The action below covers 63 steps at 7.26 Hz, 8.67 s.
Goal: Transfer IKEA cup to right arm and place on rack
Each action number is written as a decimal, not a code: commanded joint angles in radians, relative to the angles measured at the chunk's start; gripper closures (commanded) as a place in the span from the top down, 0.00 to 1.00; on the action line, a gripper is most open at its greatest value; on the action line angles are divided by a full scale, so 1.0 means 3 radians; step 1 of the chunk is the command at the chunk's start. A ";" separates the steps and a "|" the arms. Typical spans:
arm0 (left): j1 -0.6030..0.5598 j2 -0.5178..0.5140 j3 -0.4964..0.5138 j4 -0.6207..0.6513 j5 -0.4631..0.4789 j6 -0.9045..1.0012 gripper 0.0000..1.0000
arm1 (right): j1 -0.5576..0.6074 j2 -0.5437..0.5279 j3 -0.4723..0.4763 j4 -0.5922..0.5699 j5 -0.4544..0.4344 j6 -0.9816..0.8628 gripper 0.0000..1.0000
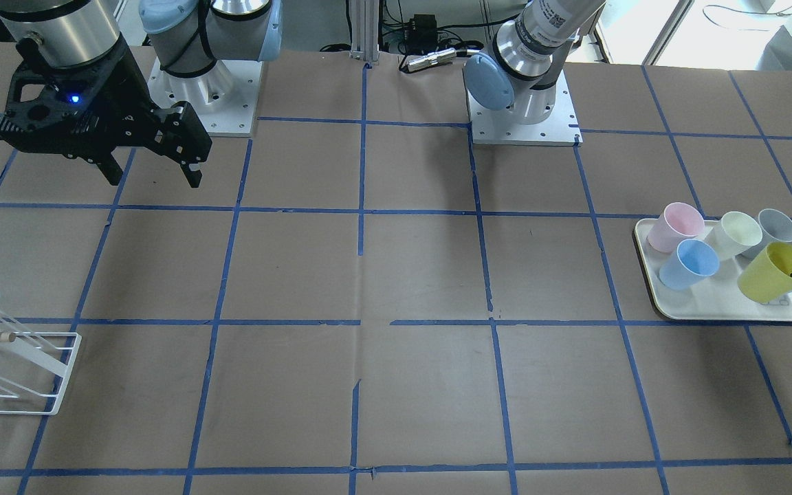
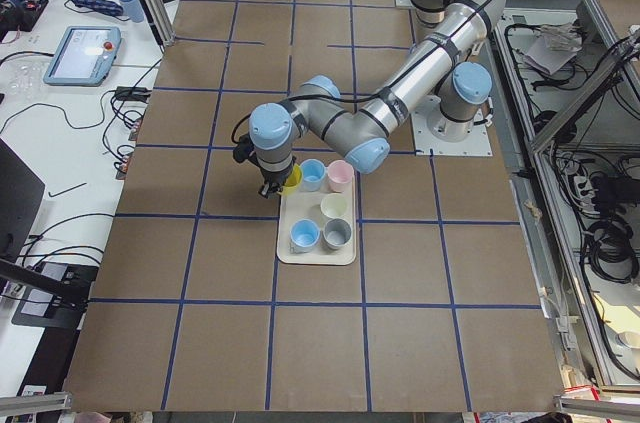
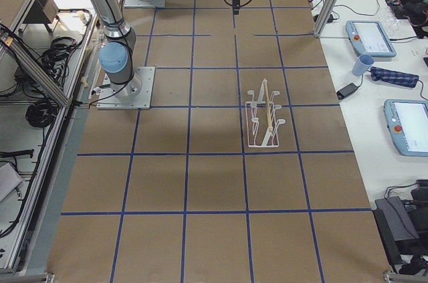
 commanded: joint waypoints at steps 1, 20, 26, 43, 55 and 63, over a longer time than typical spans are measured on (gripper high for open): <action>-0.0208 0.0229 0.0195 -0.0982 -0.0728 -0.0373 0.00 | -0.0246 0.0044 -0.0326 0.0714 0.0111 -0.0006 1.00; -0.2944 0.1110 -0.1650 -0.1737 -0.6054 -0.1123 0.00 | -0.0796 0.0183 -0.0261 0.2661 0.3169 0.0971 1.00; -0.2949 0.1105 -0.1650 -0.1742 -0.6054 -0.1133 0.00 | -0.0606 0.0117 -0.0272 0.2676 0.3307 0.1063 1.00; -0.2949 0.1135 -0.1630 -0.1763 -0.6029 -0.1174 0.78 | -0.0637 0.0106 -0.0389 0.2676 0.3322 0.1027 0.64; -0.1814 0.1085 -0.1589 -0.0744 -0.3123 -0.2173 0.97 | -0.0949 0.0096 -0.0533 0.0981 0.0513 -0.0394 0.00; -0.2232 0.1100 -0.0707 -0.0038 0.0478 -0.3290 1.00 | -0.1438 0.0106 0.0913 -0.1587 -0.0078 -0.1461 0.00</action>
